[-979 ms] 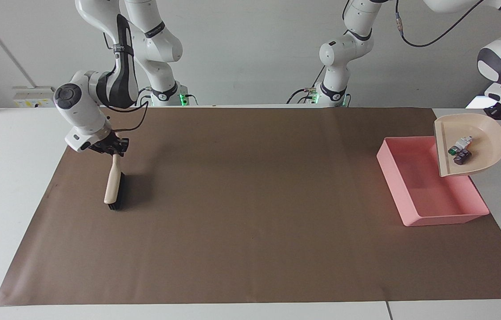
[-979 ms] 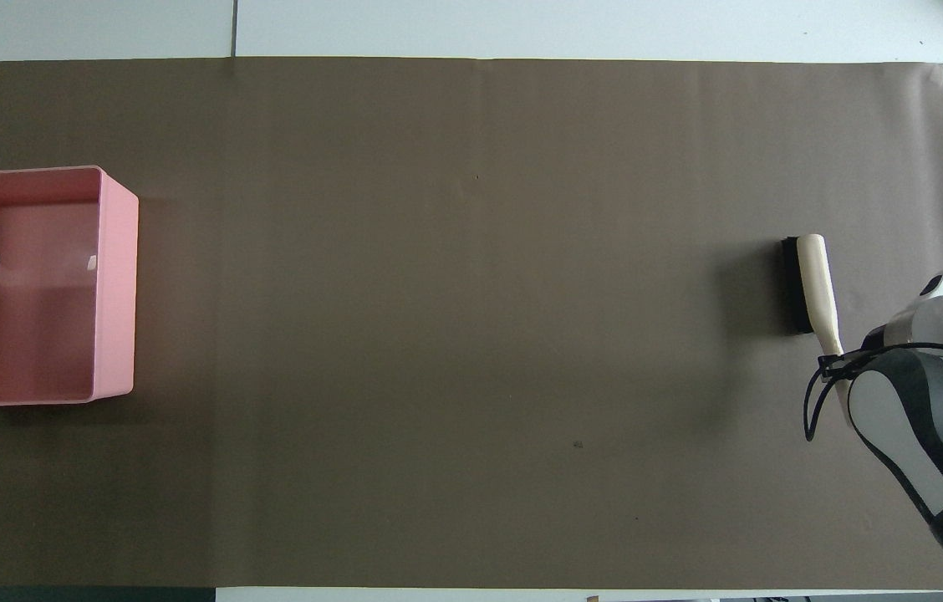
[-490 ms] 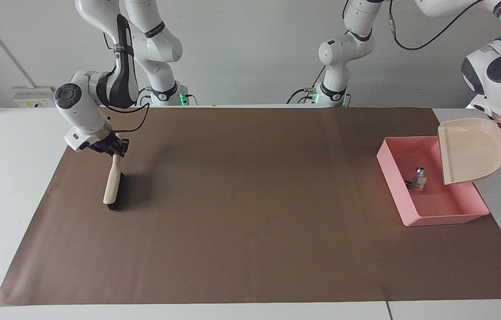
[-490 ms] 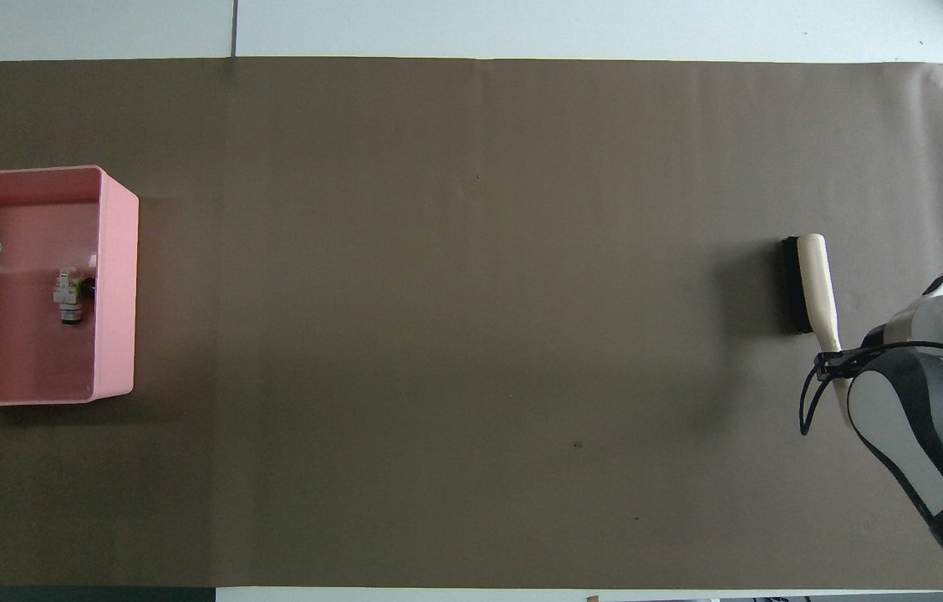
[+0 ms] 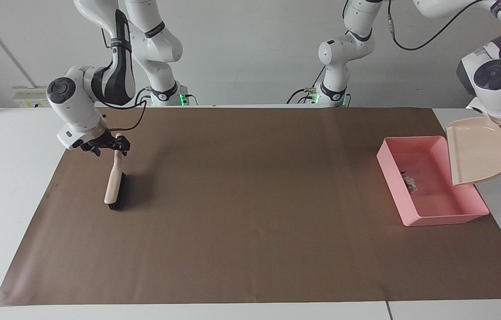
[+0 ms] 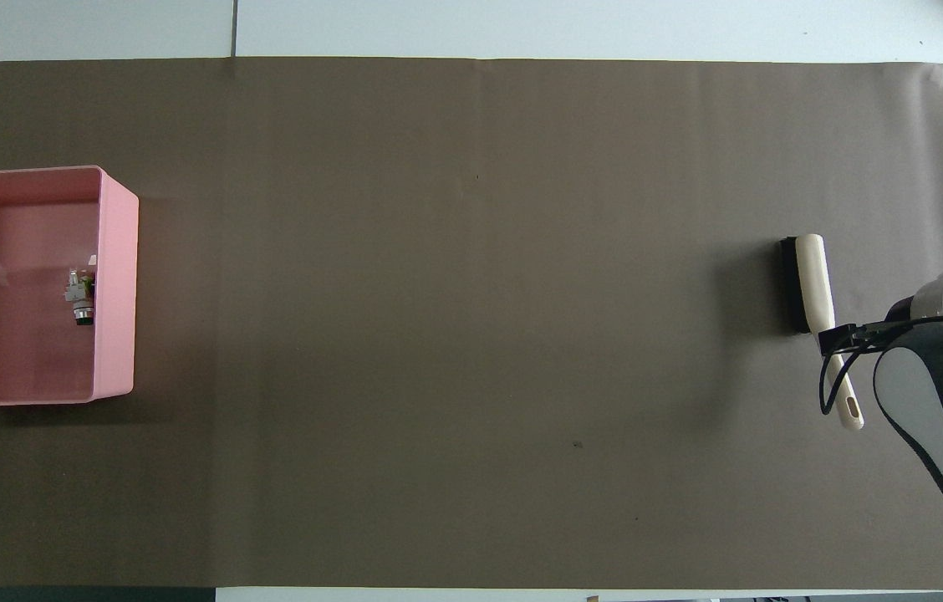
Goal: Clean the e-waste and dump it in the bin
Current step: 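Lower the dustpan back out of the bin with the left gripper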
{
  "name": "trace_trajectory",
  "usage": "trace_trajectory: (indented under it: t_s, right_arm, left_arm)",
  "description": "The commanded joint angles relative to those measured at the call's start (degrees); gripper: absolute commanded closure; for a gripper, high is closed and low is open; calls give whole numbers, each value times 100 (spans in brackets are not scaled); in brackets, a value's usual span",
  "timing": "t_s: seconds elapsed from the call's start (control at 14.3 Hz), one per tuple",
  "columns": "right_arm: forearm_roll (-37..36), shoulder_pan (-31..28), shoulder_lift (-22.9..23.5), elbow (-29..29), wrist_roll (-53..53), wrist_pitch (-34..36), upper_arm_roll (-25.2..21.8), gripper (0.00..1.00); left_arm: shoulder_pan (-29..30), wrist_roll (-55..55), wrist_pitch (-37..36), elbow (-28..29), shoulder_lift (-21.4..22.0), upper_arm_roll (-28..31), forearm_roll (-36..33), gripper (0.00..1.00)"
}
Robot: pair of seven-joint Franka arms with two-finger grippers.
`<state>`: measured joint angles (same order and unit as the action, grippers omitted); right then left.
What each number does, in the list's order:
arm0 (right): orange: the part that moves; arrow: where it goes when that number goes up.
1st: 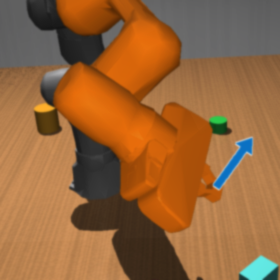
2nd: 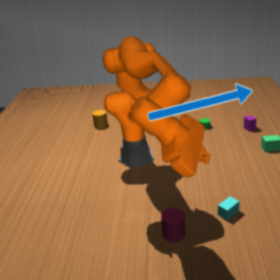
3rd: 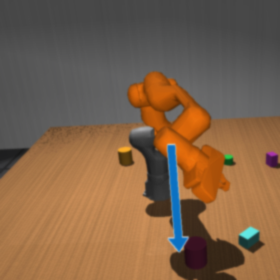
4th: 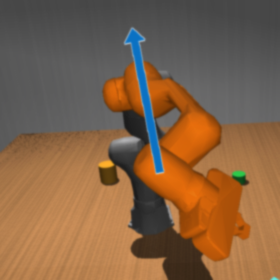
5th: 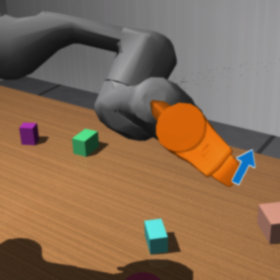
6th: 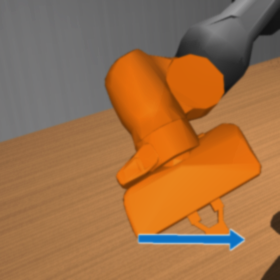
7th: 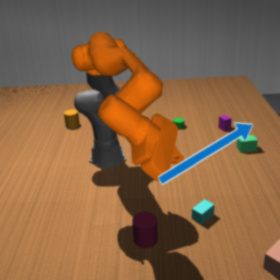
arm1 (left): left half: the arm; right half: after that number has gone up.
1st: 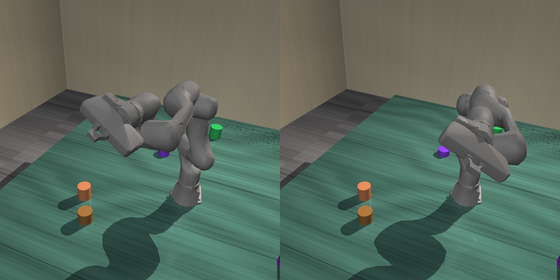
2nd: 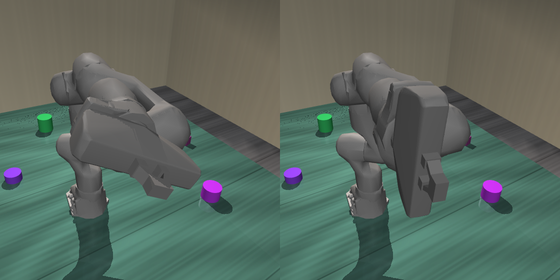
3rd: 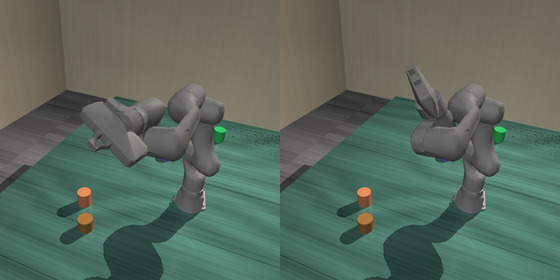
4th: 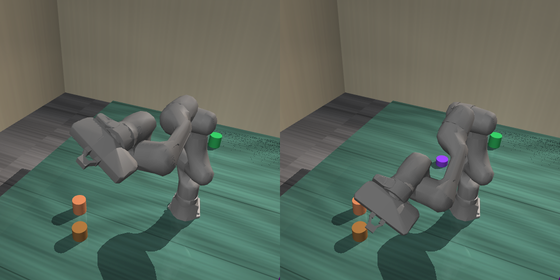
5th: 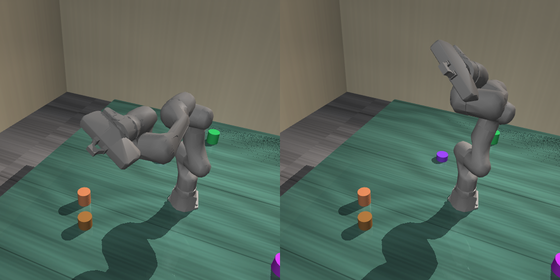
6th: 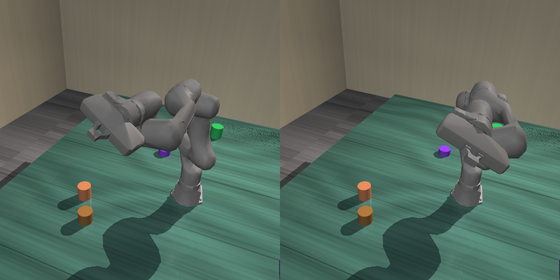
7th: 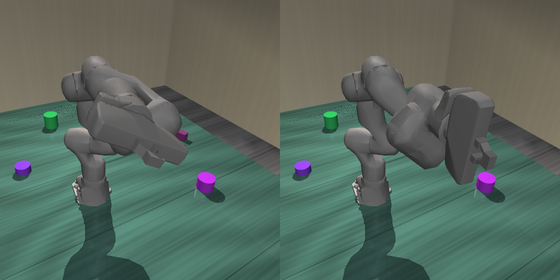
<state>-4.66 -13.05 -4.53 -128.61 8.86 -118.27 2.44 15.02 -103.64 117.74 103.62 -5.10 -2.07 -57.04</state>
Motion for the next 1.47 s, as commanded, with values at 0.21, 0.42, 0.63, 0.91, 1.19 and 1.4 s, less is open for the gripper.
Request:
trace_trajectory:
  t_s: [0.21,0.42,0.63,0.91,1.19,1.4]
  right_arm:
    - [9,-23,-354,1205,-68,549,55,1]
    - [-17,258,-111,2371,-1365,1644,196,1]
    - [35,347,372,3715,-1878,2814,196,1]
    - [361,338,673,4362,-2090,3355,204,1]
    - [378,347,463,3985,-2037,3363,204,1]
    - [378,347,392,3914,-2037,3381,213,1]
  left_arm:
    - [-175,46,-181,-175,97,32,-483,100]
    - [-192,10,-497,-482,123,-39,-378,100]
    - [-228,28,-515,-483,282,-74,409,100]
    - [-263,37,-551,-413,378,-83,1745,100]
    - [-569,229,-568,200,650,-83,2820,100]
    - [-1087,852,-682,597,686,-83,3190,100]
